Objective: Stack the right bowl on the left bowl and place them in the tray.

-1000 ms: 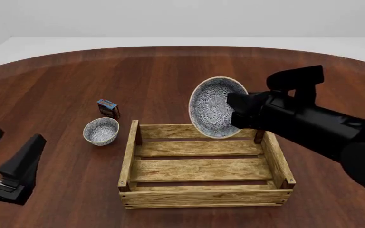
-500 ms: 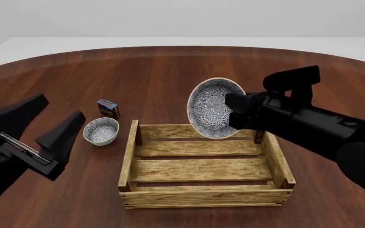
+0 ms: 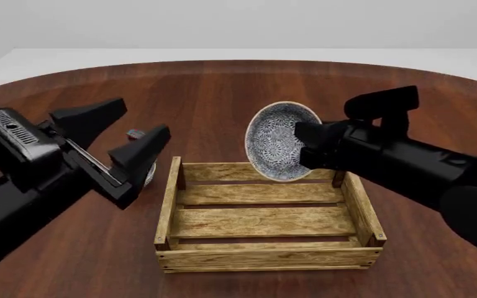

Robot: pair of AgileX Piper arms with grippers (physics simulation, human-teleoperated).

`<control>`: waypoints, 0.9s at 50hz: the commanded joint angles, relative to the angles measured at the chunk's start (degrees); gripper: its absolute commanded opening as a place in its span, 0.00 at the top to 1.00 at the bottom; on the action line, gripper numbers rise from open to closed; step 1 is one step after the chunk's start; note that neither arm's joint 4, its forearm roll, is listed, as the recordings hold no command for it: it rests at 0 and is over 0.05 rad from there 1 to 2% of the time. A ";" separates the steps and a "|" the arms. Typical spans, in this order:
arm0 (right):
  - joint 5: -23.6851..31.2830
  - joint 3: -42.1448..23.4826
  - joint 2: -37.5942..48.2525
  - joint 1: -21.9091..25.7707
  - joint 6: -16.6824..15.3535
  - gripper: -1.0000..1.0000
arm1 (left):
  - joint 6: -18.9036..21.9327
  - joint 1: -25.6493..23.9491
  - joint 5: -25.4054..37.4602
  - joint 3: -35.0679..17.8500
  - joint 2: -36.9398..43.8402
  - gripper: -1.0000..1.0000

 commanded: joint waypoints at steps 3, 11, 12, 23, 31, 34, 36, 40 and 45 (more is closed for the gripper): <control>-0.61 -0.24 0.91 0.20 0.10 1.00 | 0.46 -3.59 -1.40 -3.66 6.14 0.00; -0.61 -0.24 1.09 0.28 0.11 1.00 | -0.10 -5.00 -2.23 -4.87 8.60 0.00; -0.63 -0.26 1.13 0.24 0.09 1.00 | -0.24 -5.13 -2.32 -5.00 8.87 0.00; -0.70 -0.33 1.43 0.16 0.19 1.00 | -1.61 -6.24 -3.83 -6.60 13.06 0.00; -1.15 -0.22 1.97 0.24 0.31 1.00 | -2.39 -6.58 -5.02 -7.81 16.79 0.00; -1.11 -0.25 2.02 0.31 0.35 1.00 | -2.96 -6.81 -5.57 -8.41 18.53 0.00; -1.06 -0.28 1.96 0.25 0.35 1.00 | -2.87 -6.73 -5.63 -8.74 19.05 0.00; -1.00 -0.23 1.84 0.25 0.34 1.00 | -3.23 -6.97 -5.95 -9.65 20.91 0.00; -0.98 -0.16 1.76 0.34 0.35 1.00 | -3.61 -7.12 -6.24 -10.35 22.43 0.00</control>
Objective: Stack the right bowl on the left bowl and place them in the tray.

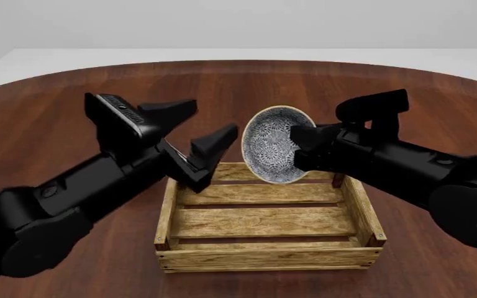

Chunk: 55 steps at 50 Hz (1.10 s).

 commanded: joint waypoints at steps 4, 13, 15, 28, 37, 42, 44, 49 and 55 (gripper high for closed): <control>-0.09 -0.13 -0.32 0.27 0.25 1.00 | -1.35 -0.70 -1.16 -2.31 5.35 0.00; 0.24 -0.12 -0.79 0.45 0.18 1.00 | -2.10 -1.69 -1.61 -3.59 8.55 0.00; 0.19 -0.09 -0.82 0.47 0.17 1.00 | -2.15 -1.66 -1.72 -3.78 9.03 0.00; 0.40 -0.03 -1.23 0.87 0.01 1.00 | -3.14 -1.86 -2.75 -5.17 13.55 0.00; 0.59 -0.01 -1.54 0.93 -0.08 1.00 | -4.24 -1.88 -3.09 -6.43 16.69 0.00; 0.76 -0.07 -1.60 0.99 -0.12 1.00 | -4.65 -2.02 -3.31 -6.64 17.43 0.00; 0.72 -0.04 -1.61 0.97 -0.13 1.00 | -5.15 -2.04 -3.36 -6.56 17.37 1.00; 0.77 -0.07 -1.63 0.94 -0.17 1.00 | -5.13 -2.09 -3.53 -6.34 17.23 1.00; 1.04 -0.10 -1.92 0.99 -0.24 1.00 | -5.21 -2.29 -3.58 -6.27 17.12 1.00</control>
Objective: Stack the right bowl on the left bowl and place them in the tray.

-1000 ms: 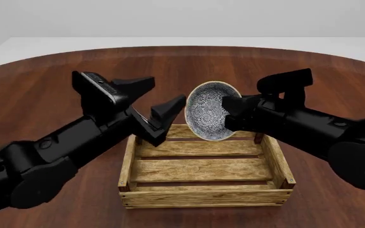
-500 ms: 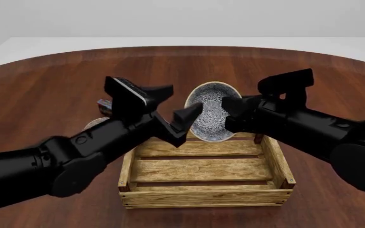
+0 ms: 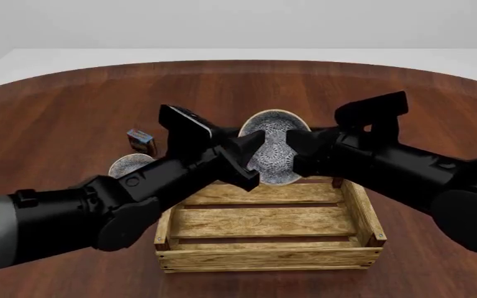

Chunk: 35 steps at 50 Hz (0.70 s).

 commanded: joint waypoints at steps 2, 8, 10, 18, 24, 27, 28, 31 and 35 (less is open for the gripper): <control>0.25 -0.48 -1.00 -0.28 0.39 1.00 | 1.05 0.49 -0.04 0.55 0.79 1.00; 0.18 -0.41 -1.08 -0.36 0.43 1.00 | 1.11 0.51 -0.17 0.69 0.59 1.00; 0.15 -0.40 -1.01 -0.33 0.44 1.00 | 1.31 0.71 -0.37 0.70 0.74 1.00; 0.03 -0.29 -1.02 -0.15 0.81 0.00 | 1.20 1.07 -0.48 0.00 1.56 1.00; 0.22 -0.24 -1.33 0.20 0.99 0.00 | 1.43 1.76 -0.47 -0.96 2.44 1.00; 0.09 -0.06 -1.44 0.25 1.02 0.00 | 1.51 2.08 -0.25 -1.48 2.58 1.00; 0.15 -0.09 -1.48 0.18 0.97 0.00 | 1.70 2.26 -0.22 -1.66 2.67 1.00; 0.21 -0.04 -1.68 0.21 1.02 0.00 | 2.19 2.97 -0.39 -2.12 3.11 1.00; 0.18 0.03 -1.74 0.35 1.11 0.00 | 2.65 3.92 -0.37 -3.03 3.97 1.00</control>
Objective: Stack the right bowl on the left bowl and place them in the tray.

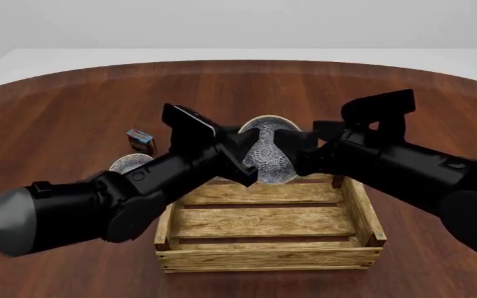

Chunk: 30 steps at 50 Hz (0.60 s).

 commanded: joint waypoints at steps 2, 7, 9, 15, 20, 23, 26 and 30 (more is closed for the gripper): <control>0.09 0.10 -0.49 0.24 0.28 0.00 | 1.32 2.40 -0.01 -2.34 1.64 1.00; 0.10 0.32 -0.84 0.44 0.63 0.00 | 2.56 4.45 -0.56 -2.87 2.67 1.00; 0.11 0.31 -0.83 0.28 0.48 0.00 | 2.70 5.24 -0.77 -3.10 3.23 1.00; 0.38 0.24 -1.16 0.17 0.41 0.00 | 3.01 6.79 -0.41 -3.66 3.44 1.00; 0.54 0.23 -1.34 0.13 0.32 0.00 | 3.23 7.96 -0.07 -3.63 2.74 1.00; 0.72 0.17 -1.52 0.02 0.34 0.00 | 3.58 8.91 0.33 -3.59 2.25 1.00; 0.86 0.16 -1.75 -0.10 0.31 0.00 | 3.88 9.54 0.58 -3.41 1.64 1.00; 0.93 0.18 -1.89 -0.08 0.34 0.00 | 4.02 10.20 0.84 -3.33 0.93 1.00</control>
